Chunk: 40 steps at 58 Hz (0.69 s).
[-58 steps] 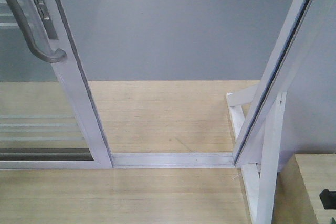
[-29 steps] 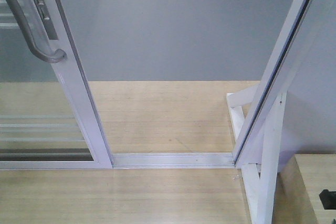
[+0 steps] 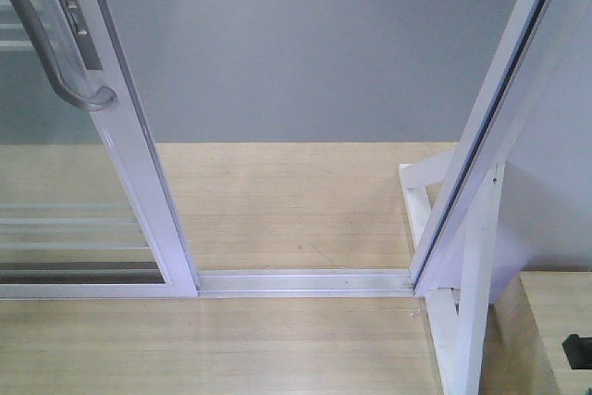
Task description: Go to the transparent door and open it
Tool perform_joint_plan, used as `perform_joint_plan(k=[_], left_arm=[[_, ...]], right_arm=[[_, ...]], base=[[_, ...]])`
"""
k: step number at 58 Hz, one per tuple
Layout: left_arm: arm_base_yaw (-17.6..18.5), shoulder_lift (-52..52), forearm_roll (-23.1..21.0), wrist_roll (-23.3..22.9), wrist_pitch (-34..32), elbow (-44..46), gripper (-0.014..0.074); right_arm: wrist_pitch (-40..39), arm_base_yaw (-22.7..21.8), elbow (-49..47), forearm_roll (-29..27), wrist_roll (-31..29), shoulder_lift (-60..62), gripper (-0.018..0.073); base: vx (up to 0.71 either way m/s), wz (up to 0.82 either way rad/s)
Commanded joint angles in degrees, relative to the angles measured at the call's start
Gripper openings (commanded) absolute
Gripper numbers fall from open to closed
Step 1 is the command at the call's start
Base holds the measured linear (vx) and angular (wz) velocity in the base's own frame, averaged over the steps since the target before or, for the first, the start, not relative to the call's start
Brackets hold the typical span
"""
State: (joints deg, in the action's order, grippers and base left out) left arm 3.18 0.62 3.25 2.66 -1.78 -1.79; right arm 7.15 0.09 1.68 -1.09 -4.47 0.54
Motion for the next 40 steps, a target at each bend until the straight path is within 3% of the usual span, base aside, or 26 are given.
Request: perform_joint_plan(k=[1,40], left_arm=[[0.31,0.11,-0.6,-0.54,-4.85,-0.83,-0.0008],[0.31,0.11,-0.6,-0.54,-4.84,-0.83,-0.0006]], right_arm=[[-4.58,-0.14,0.25,0.36,-0.42,0.99,-0.0006],[-4.58,-0.14,0.25,0.36,-0.42,0.99,-0.0006]], base=[[0.0,0.0],[0.0,0.0]])
